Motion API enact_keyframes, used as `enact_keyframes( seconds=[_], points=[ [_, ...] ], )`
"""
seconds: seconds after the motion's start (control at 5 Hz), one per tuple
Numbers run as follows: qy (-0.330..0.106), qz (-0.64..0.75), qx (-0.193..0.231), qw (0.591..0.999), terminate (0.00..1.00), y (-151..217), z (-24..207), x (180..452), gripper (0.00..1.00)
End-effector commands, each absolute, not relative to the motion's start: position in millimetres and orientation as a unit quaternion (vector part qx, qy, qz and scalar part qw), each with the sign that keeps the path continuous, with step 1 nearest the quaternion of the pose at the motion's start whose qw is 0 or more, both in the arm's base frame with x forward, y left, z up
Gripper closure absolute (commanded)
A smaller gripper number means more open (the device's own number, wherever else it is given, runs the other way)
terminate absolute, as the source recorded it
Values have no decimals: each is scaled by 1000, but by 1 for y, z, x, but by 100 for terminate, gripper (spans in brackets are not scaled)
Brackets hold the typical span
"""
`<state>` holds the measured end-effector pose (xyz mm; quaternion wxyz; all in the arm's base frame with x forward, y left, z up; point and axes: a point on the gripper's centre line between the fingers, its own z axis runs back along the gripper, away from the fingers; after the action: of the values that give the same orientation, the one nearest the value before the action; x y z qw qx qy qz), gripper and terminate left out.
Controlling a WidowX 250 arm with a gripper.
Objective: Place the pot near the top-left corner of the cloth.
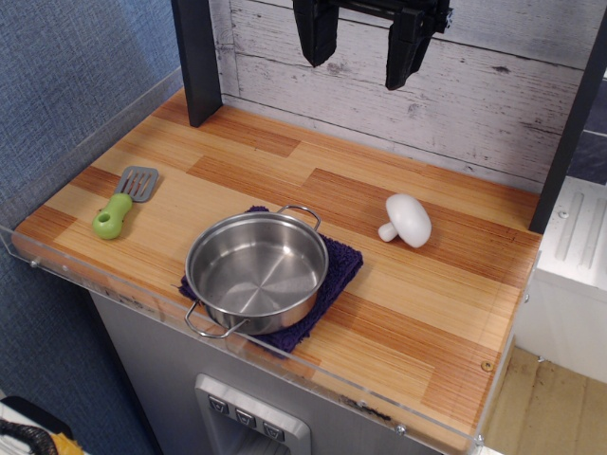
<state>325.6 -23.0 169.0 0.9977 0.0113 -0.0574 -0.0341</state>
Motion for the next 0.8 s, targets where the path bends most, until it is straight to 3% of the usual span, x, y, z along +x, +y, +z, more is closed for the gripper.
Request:
enact_keyframes(
  seconds=[0.0, 0.6],
  points=[
    [-57, -34, 11, 998, 0, -23, 169, 326, 0],
    [-73, -61, 27, 995, 0, -32, 178, 300, 0]
  ],
)
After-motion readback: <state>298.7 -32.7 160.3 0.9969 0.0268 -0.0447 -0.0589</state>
